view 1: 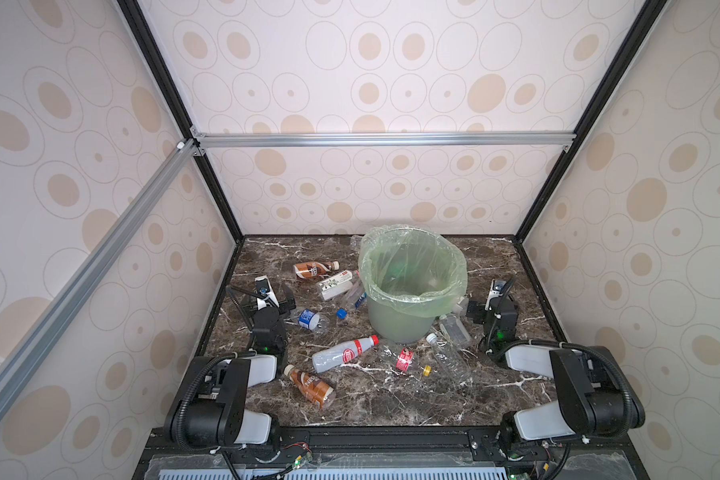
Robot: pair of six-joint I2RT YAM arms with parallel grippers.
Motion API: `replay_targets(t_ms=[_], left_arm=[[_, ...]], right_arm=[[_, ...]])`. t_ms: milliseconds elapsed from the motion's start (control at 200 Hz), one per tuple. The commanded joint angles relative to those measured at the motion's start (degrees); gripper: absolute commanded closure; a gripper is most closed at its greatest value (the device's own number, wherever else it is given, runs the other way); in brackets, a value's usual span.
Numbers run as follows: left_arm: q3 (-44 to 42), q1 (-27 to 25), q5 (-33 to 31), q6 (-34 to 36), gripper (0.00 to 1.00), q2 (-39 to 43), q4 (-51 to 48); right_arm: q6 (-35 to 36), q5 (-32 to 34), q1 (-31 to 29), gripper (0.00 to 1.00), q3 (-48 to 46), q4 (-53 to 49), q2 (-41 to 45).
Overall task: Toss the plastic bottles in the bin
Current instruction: 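Raise both arms and reach both grippers toward the green-bagged wastebasket rim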
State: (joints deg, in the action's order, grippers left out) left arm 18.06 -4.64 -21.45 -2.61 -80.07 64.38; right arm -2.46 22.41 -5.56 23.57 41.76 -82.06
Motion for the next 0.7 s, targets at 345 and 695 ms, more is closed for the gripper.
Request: replay_targets(t_ms=[345, 695], left_arm=[[12.09, -1.15, -3.63, -15.45, 0.01, 14.02, -33.71], [26.09, -3.15, 8.15, -19.28, 0.01, 15.39, -54.1]], right_arm=[[-16.34, 15.34, -0.36, 0.0, 12.8, -31.25, 4.09], [-14.98, 10.45, 2.22, 0.0, 29.66, -56.45, 4.37]])
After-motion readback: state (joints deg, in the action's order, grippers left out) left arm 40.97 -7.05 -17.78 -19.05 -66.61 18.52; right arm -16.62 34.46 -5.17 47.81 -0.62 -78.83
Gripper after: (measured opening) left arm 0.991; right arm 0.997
